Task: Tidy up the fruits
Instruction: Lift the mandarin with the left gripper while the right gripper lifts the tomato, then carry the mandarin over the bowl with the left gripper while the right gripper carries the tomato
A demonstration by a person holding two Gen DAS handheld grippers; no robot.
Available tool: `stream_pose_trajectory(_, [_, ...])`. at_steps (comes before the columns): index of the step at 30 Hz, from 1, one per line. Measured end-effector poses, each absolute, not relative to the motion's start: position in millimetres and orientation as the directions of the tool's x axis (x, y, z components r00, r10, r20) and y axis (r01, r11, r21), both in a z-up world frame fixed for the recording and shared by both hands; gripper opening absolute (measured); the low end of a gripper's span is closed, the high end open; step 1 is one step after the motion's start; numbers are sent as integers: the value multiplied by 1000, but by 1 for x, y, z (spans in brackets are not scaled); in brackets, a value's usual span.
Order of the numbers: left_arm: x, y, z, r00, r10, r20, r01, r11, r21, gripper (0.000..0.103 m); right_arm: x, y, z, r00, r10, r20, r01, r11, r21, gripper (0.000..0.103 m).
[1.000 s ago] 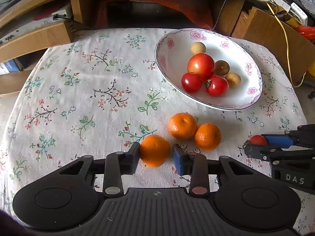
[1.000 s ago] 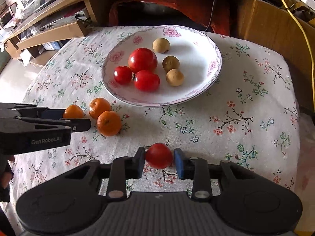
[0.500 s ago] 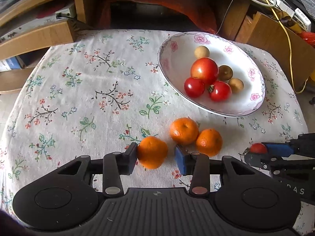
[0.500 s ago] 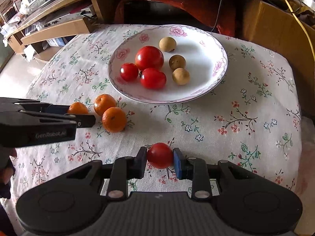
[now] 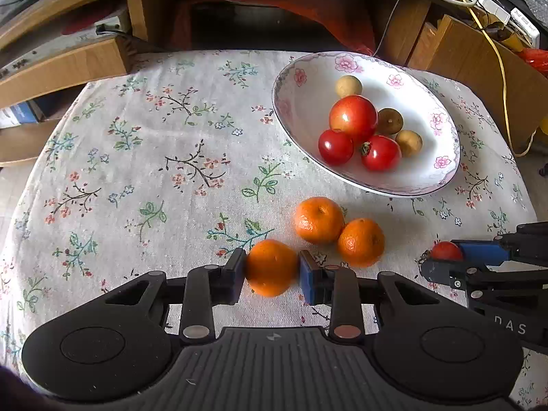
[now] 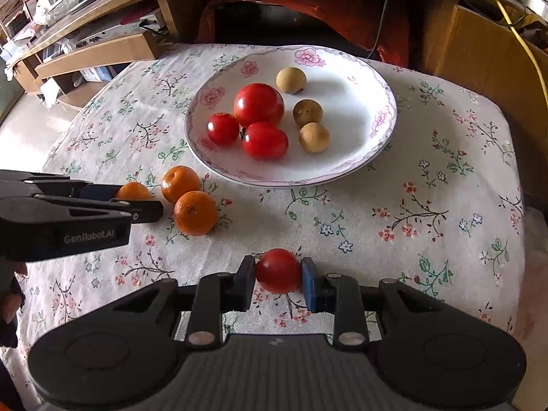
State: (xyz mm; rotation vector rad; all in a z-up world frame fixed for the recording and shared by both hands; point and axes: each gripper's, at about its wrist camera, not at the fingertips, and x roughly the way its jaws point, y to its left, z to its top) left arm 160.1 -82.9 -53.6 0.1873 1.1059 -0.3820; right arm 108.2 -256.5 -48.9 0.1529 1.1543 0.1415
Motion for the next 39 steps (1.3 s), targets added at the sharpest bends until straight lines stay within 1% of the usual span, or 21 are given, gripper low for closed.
stream_pose_trajectory(16, [150, -95, -32, 414, -261, -872, 421, 904, -71, 40, 104, -257, -33, 440, 223, -870, -48, 973, 225, 30])
stream_pose_trajectory(35, [164, -122, -11, 433, -323, -841, 450, 886, -109, 40, 118, -272, -14, 505, 221, -834, -4, 967, 254, 30])
stream_pose_trajectory(39, [169, -131, -9, 439, -320, -840, 457, 884, -98, 39, 123, -279, -11, 517, 211, -830, 17, 966, 256, 30])
